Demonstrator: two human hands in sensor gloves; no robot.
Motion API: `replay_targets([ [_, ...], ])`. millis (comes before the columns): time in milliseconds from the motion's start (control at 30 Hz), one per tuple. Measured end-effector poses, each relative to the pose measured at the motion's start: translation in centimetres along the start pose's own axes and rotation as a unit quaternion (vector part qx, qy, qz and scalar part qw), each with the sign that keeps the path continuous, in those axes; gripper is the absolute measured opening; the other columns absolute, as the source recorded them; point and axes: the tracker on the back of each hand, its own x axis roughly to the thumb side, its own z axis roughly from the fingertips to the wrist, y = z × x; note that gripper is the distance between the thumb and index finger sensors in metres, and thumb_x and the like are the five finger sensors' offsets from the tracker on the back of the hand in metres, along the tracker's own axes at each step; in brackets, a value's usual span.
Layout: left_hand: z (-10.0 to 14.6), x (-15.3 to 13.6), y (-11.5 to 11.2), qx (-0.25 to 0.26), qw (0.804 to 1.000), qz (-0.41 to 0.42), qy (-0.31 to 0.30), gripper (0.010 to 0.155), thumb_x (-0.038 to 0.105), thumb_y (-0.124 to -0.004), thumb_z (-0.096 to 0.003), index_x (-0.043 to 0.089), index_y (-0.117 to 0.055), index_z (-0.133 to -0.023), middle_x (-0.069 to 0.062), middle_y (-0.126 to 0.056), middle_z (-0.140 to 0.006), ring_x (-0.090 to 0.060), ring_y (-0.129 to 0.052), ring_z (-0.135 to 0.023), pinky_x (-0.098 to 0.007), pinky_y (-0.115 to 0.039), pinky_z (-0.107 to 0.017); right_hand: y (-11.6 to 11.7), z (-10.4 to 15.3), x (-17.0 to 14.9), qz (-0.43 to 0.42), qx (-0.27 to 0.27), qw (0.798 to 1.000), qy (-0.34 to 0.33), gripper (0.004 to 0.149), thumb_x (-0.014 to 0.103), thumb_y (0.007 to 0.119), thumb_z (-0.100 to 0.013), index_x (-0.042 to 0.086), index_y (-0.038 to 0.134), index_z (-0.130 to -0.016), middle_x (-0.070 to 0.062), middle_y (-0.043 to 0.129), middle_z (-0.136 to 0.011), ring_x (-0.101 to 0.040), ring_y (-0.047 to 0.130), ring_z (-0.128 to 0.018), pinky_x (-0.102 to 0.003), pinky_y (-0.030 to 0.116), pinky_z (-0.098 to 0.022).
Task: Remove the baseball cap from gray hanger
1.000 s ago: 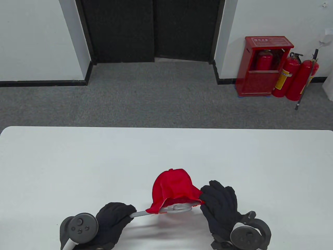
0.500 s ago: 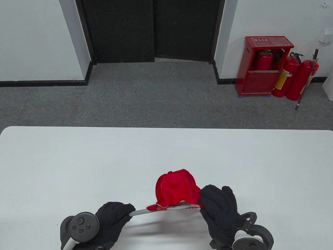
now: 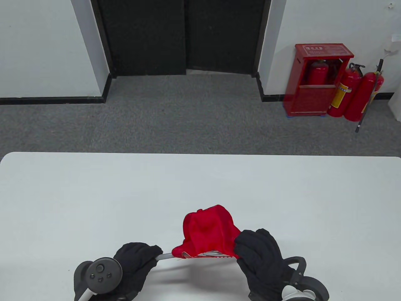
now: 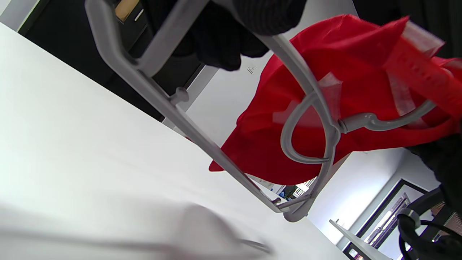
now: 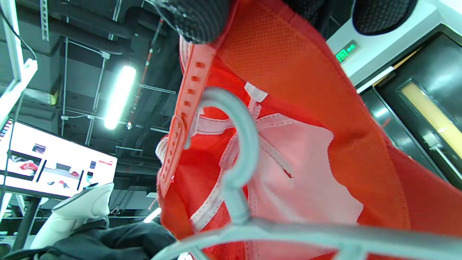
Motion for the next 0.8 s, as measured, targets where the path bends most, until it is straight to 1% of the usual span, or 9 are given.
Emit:
replay_targets([
  [133,0.0,0.0,-0.1,0.008,0.999,-0.034,0.002,0.044,0.033,-0.074,-0.0564,0.031,-0.080,-0.100,-0.007,-0.092,-0.090,-0.031,-0.083,-0.097,-0.072,-0.046,-0.077,-0.7,-0.1,0.2,-0.017,-0.031,0.999,0.006,0.039,0.029,0.070,-0.055,0.019,0.074,-0.092,-0.017,0.080,-0.092,-0.038,0.083,-0.079,-0.069,0.066,-0.061],
  [233,0.1,-0.1,0.1,0.011,0.999,-0.043,0.004,0.044,0.033,-0.074,-0.0564,0.030,-0.080,-0.100,-0.007,-0.091,-0.090,-0.032,-0.083,-0.097,-0.072,-0.046,-0.077,-1.4,0.1,-0.4,-0.041,-0.064,0.996,0.039,0.039,0.029,0.069,-0.055,0.020,0.074,-0.092,-0.017,0.082,-0.087,-0.036,0.085,-0.074,-0.066,0.069,-0.059],
  [300,0.1,-0.2,0.2,0.013,0.999,-0.045,0.006,0.044,0.033,-0.074,-0.0564,0.030,-0.080,-0.100,-0.007,-0.092,-0.090,-0.032,-0.083,-0.097,-0.072,-0.046,-0.077,-2.0,0.3,-1.1,-0.072,-0.090,0.991,0.067,0.039,0.029,0.070,-0.055,0.019,0.075,-0.092,-0.017,0.083,-0.085,-0.035,0.086,-0.071,-0.064,0.071,-0.057],
  [433,0.2,-0.4,0.5,0.020,0.998,-0.059,0.008,0.044,0.033,-0.074,-0.0564,0.030,-0.080,-0.100,-0.007,-0.092,-0.090,-0.032,-0.083,-0.097,-0.072,-0.046,-0.077,-3.0,0.7,-2.4,-0.108,-0.138,0.977,0.119,0.039,0.029,0.070,-0.055,0.019,0.075,-0.092,-0.018,0.085,-0.082,-0.034,0.087,-0.067,-0.062,0.073,-0.055],
  [567,0.3,-0.7,0.8,0.023,0.997,-0.074,0.012,0.044,0.033,-0.074,-0.0563,0.030,-0.080,-0.100,-0.007,-0.091,-0.091,-0.032,-0.083,-0.097,-0.072,-0.046,-0.077,-3.9,1.4,-3.7,-0.145,-0.187,0.957,0.170,0.039,0.030,0.071,-0.055,0.018,0.075,-0.092,-0.018,0.086,-0.079,-0.033,0.089,-0.064,-0.061,0.075,-0.053],
  [667,0.4,-1.0,1.1,0.023,0.997,-0.079,0.015,0.044,0.033,-0.074,-0.0563,0.030,-0.080,-0.100,-0.007,-0.091,-0.091,-0.032,-0.083,-0.097,-0.072,-0.046,-0.077,-4.2,1.8,-4.5,-0.164,-0.209,0.943,0.200,0.039,0.030,0.071,-0.055,0.018,0.076,-0.092,-0.017,0.087,-0.078,-0.032,0.090,-0.063,-0.059,0.077,-0.052],
  [700,0.5,-1.1,1.2,0.025,0.996,-0.082,0.016,0.044,0.033,-0.074,-0.0564,0.031,-0.080,-0.100,-0.007,-0.091,-0.091,-0.032,-0.083,-0.097,-0.072,-0.045,-0.077,-4.4,2.0,-4.9,-0.173,-0.221,0.936,0.212,0.039,0.030,0.071,-0.055,0.018,0.076,-0.092,-0.017,0.087,-0.078,-0.031,0.090,-0.062,-0.059,0.077,-0.051],
  [800,0.6,-1.5,1.6,0.031,0.996,-0.084,0.023,0.044,0.033,-0.074,-0.0564,0.030,-0.080,-0.100,-0.007,-0.091,-0.091,-0.032,-0.082,-0.097,-0.072,-0.045,-0.077,-4.6,2.5,-5.8,-0.196,-0.236,0.921,0.240,0.039,0.030,0.071,-0.055,0.018,0.075,-0.092,-0.017,0.087,-0.079,-0.030,0.091,-0.061,-0.057,0.079,-0.050],
])
